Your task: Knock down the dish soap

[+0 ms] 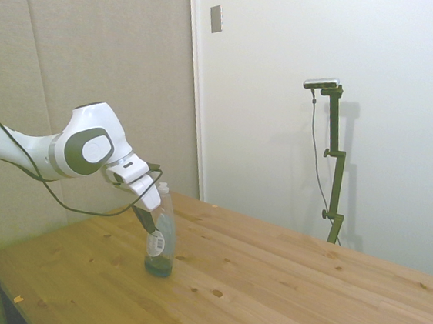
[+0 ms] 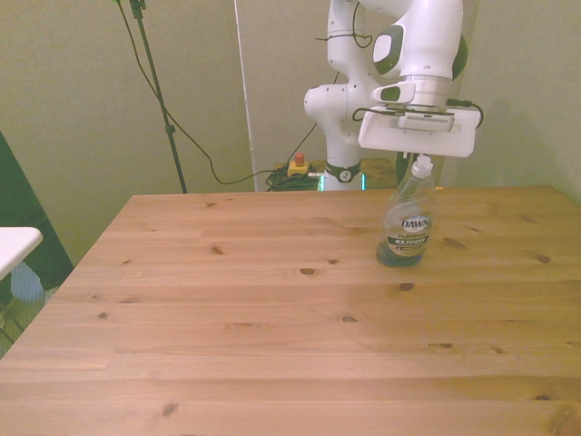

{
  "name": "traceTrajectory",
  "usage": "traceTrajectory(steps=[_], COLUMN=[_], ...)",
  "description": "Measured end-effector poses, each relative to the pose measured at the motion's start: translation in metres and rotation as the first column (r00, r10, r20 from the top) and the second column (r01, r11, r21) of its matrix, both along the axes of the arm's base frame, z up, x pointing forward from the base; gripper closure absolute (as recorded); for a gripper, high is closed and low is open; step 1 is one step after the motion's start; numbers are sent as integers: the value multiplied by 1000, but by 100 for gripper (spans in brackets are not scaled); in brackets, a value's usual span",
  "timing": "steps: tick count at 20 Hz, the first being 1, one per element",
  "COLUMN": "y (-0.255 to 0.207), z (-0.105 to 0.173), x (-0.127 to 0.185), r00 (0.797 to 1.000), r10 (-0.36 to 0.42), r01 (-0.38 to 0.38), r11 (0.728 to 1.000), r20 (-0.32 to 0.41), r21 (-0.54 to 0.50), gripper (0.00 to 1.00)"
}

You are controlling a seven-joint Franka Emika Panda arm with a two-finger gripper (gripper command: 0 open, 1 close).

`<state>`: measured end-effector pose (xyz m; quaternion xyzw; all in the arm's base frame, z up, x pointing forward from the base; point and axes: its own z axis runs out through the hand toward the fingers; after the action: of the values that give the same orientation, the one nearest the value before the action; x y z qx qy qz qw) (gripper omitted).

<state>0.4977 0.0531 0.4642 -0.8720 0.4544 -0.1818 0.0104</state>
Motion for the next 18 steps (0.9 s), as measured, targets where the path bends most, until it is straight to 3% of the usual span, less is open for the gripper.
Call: traceTrajectory(steps=[9,18], y=[-9,-47], z=[-4,-4], x=[65,128], r00=[998,991], r10=[-42,-105], r01=[42,107], r11=[999,994], r20=[39,83], r21=[-14,-14], gripper=[100,100])
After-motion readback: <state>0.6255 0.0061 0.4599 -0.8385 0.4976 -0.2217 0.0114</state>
